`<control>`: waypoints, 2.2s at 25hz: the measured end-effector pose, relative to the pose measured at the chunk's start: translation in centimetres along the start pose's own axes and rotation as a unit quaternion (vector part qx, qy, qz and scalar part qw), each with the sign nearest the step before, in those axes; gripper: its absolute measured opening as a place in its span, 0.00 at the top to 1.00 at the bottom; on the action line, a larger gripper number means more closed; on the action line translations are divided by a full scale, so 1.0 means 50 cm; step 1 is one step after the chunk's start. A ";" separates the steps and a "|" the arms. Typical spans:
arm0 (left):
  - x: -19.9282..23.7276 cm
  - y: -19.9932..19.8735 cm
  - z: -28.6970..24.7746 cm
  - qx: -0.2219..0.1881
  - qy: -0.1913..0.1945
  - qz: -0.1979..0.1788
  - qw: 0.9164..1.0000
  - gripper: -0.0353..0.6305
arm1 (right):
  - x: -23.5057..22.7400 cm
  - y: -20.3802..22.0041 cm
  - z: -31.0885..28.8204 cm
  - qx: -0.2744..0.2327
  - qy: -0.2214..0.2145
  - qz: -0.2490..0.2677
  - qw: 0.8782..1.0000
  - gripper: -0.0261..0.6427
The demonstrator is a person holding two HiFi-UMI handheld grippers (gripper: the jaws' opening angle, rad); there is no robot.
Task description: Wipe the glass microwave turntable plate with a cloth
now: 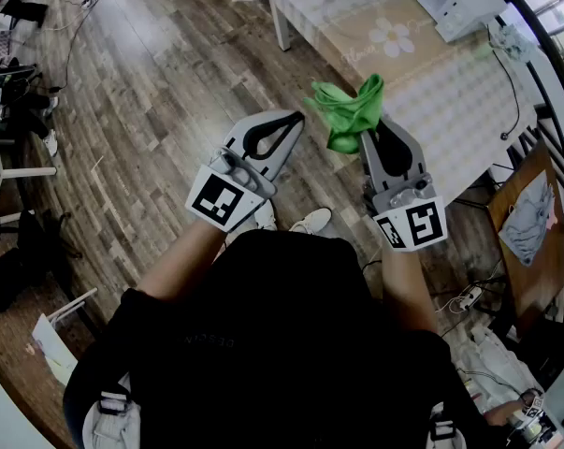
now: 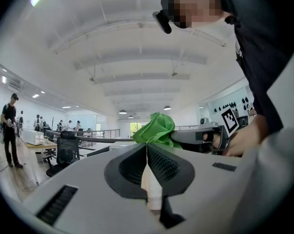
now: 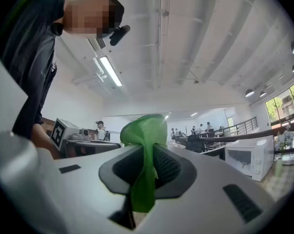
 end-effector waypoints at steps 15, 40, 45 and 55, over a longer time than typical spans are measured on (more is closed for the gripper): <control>-0.015 0.009 0.028 -0.005 0.009 0.012 1.000 0.91 | 0.018 0.006 0.047 0.015 0.030 -0.001 0.999 0.85; 0.108 0.090 -0.194 0.004 0.047 0.014 0.999 0.91 | -0.164 0.079 -0.021 0.044 0.073 -0.019 0.996 0.85; 0.275 0.112 -0.307 -0.009 0.101 0.017 0.995 0.91 | -0.246 0.113 -0.162 0.058 0.109 -0.013 0.992 0.85; 0.641 0.130 -0.489 0.008 0.208 0.044 0.977 0.91 | -0.386 0.179 -0.460 0.087 0.216 -0.018 0.972 0.84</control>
Point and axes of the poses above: the fingertips, and each gripper's own axes: z backward along the fingers, x to its left, y out of its underside, the point moved 10 cm from there along z, backward along the fingers, and after that the axes turned 7 degrees about -x, right-handed, at the moved point
